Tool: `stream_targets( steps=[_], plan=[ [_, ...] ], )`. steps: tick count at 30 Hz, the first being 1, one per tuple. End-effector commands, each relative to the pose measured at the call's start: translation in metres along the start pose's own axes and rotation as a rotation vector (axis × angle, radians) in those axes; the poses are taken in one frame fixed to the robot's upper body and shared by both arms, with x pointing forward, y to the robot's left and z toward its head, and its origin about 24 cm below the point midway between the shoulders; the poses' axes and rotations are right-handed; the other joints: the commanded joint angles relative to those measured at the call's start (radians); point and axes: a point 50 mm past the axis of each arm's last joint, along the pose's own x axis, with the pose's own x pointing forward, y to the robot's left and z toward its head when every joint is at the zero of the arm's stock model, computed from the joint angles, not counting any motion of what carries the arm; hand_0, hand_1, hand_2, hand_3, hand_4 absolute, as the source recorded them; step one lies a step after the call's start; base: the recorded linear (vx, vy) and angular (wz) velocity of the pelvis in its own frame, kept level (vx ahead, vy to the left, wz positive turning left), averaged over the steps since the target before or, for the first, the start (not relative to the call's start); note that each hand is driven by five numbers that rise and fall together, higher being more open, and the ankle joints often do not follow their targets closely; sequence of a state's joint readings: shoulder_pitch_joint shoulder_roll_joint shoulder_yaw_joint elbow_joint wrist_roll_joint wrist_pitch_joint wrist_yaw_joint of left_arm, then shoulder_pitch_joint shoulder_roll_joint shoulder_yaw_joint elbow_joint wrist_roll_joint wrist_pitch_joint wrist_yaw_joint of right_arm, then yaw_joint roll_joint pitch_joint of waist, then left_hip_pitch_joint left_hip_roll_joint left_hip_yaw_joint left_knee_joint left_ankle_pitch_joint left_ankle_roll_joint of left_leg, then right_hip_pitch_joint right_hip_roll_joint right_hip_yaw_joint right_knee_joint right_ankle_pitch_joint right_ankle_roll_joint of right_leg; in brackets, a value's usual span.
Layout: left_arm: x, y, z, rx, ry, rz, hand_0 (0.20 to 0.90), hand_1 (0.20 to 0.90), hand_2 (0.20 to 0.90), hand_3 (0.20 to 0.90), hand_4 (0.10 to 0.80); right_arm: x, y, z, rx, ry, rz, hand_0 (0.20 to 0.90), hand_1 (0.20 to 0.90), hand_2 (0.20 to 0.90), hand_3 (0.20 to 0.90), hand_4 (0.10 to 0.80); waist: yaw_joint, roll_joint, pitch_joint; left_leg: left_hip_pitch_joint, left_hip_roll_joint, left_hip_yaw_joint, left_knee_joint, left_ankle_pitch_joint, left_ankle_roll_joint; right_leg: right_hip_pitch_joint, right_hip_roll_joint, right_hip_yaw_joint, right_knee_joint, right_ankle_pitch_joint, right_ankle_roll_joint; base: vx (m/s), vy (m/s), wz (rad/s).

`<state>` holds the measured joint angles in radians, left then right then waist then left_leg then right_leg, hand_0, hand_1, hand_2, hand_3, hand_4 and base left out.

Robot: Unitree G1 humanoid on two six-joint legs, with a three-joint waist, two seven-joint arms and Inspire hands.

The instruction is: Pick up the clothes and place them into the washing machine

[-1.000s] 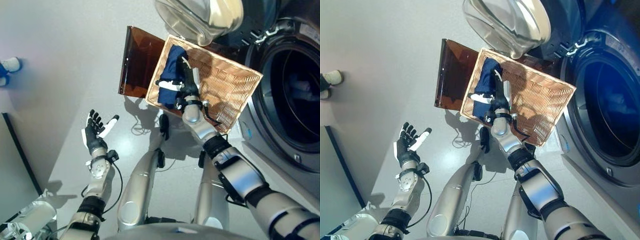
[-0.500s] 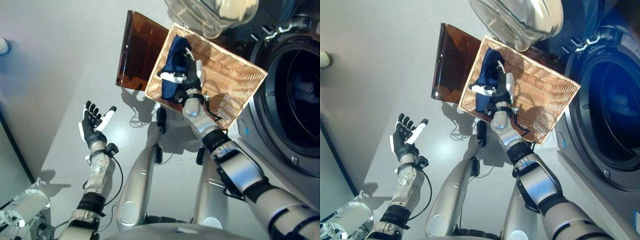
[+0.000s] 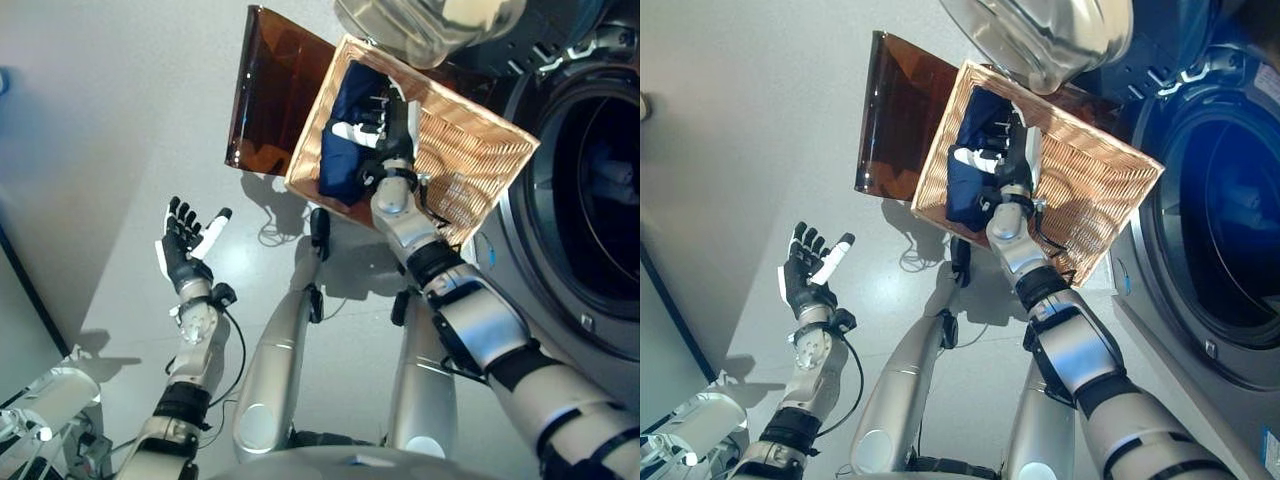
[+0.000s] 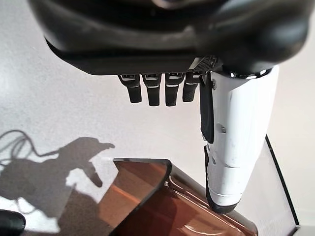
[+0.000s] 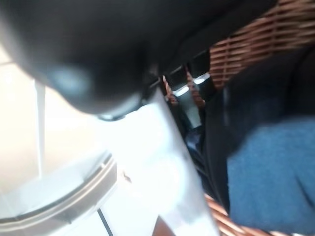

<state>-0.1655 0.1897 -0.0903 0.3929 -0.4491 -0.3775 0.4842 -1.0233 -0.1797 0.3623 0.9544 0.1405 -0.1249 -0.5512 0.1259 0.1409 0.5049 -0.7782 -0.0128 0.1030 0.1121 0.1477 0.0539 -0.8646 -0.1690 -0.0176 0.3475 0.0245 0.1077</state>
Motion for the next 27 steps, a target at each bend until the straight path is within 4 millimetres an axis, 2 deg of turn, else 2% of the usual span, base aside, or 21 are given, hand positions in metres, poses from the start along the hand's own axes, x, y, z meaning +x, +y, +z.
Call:
stream_targets(
  steps=[1, 3, 8, 12, 14, 15, 16, 17, 20, 21, 27],
  plan=[
    [0.012, 0.024, 0.044, -0.018, -0.205, 0.055, 0.9, 0.9, 0.9, 0.9, 0.8, -0.006, 0.035, 0.024, -0.109, -0.083, 0.109, 0.9, 0.9, 0.9, 0.9, 0.8, 0.06, 0.039, 0.015, -0.059, -0.038, 0.033, 0.019, -0.024, -0.079, -0.014, -0.031, 0.003, -0.035, 0.068, 0.01, 0.0, 0.0, 0.0],
    [0.013, 0.027, 0.044, -0.013, -0.205, 0.063, 0.9, 0.9, 0.9, 0.9, 0.8, -0.005, 0.037, 0.024, -0.19, -0.094, 0.125, 0.9, 0.9, 0.9, 0.9, 0.8, 0.058, 0.036, 0.015, -0.06, -0.039, 0.032, 0.022, -0.024, -0.079, -0.016, -0.03, 0.001, -0.031, 0.068, 0.01, 0.0, 0.0, 0.0],
    [0.013, 0.029, 0.041, -0.011, -0.188, 0.075, 0.9, 0.9, 0.9, 0.9, 0.8, -0.013, 0.045, 0.019, -0.142, -0.075, 0.161, 0.9, 0.9, 0.9, 0.9, 0.8, 0.051, 0.023, 0.015, -0.05, -0.038, 0.035, 0.022, -0.026, -0.078, -0.006, -0.029, -0.001, -0.034, 0.069, 0.011, 0.0, 0.0, 0.0],
    [0.013, 0.03, 0.031, -0.009, -0.148, 0.093, 0.9, 0.9, 0.9, 0.9, 0.8, -0.024, 0.038, -0.005, -0.094, -0.033, 0.146, 0.9, 0.9, 0.9, 0.9, 0.8, 0.032, 0.004, 0.015, -0.017, -0.037, 0.041, 0.022, -0.032, -0.075, 0.025, -0.027, 0.0, -0.035, 0.068, 0.012, 0.0, 0.0, 0.0],
    [0.012, 0.03, 0.027, -0.005, -0.131, 0.101, 0.9, 0.9, 0.9, 0.9, 0.8, -0.031, 0.027, -0.02, -0.094, -0.025, 0.124, 0.9, 0.9, 0.9, 0.9, 0.8, 0.021, -0.01, 0.015, 0.011, -0.034, 0.046, 0.022, -0.039, -0.072, 0.051, -0.026, 0.001, -0.035, 0.066, 0.013, 0.019, 0.006, 0.0],
    [0.011, 0.03, 0.02, 0.01, -0.107, 0.11, 0.9, 0.9, 0.9, 0.9, 0.8, -0.04, 0.018, -0.035, -0.106, -0.01, 0.118, 0.9, 0.9, 0.9, 0.9, 0.8, 0.011, -0.021, 0.015, 0.039, -0.034, 0.051, 0.024, -0.045, -0.069, 0.078, -0.025, 0.002, -0.033, 0.063, 0.014, 0.032, 0.004, -0.01],
    [0.011, 0.03, 0.02, 0.01, -0.106, 0.109, 0.9, 0.9, 0.9, 0.9, 0.8, -0.04, 0.018, -0.036, -0.107, -0.009, 0.118, 0.9, 0.9, 0.9, 0.9, 0.8, 0.011, -0.021, 0.015, 0.041, -0.034, 0.05, 0.023, -0.045, -0.069, 0.079, -0.025, 0.001, -0.034, 0.063, 0.014, 0.048, -0.003, -0.02],
    [0.01, 0.033, 0.013, 0.022, -0.077, 0.128, 0.9, 0.9, 0.9, 0.9, 0.8, -0.053, 0.01, -0.05, -0.111, -0.001, 0.118, 0.9, 0.9, 0.9, 0.9, 0.8, -0.004, -0.035, 0.015, 0.073, -0.032, 0.054, 0.026, -0.054, -0.065, 0.11, -0.027, 0.002, -0.033, 0.062, 0.017, 0.043, -0.012, -0.01],
    [0.008, 0.035, 0.004, 0.042, -0.043, 0.137, 0.9, 0.9, 0.9, 0.9, 0.8, -0.063, 0.001, -0.063, -0.134, 0.01, 0.113, 0.9, 0.9, 0.9, 0.9, 0.8, -0.017, -0.044, 0.015, 0.105, -0.032, 0.053, 0.028, -0.061, -0.063, 0.145, -0.029, 0.0, -0.034, 0.058, 0.018, 0.038, -0.016, -0.04],
    [0.006, 0.037, -0.003, 0.053, -0.015, 0.14, 0.9, 0.9, 0.9, 0.9, 0.8, -0.072, -0.006, -0.076, -0.142, 0.04, 0.095, 0.9, 0.9, 0.9, 0.9, 0.8, -0.024, -0.048, 0.015, 0.13, -0.031, 0.052, 0.03, -0.066, -0.061, 0.174, -0.029, -0.001, -0.037, 0.054, 0.018, 0.055, -0.023, -0.06],
    [0.002, 0.04, -0.014, 0.073, 0.031, 0.148, 0.9, 0.9, 0.9, 0.9, 0.8, -0.086, -0.012, -0.088, -0.133, 0.07, 0.06, 0.9, 0.9, 0.9, 0.9, 0.8, -0.035, -0.053, 0.003, 0.172, -0.029, 0.051, 0.039, -0.077, -0.057, 0.221, -0.028, -0.004, -0.047, 0.043, 0.016, 0.028, -0.016, -0.08]
  ],
)
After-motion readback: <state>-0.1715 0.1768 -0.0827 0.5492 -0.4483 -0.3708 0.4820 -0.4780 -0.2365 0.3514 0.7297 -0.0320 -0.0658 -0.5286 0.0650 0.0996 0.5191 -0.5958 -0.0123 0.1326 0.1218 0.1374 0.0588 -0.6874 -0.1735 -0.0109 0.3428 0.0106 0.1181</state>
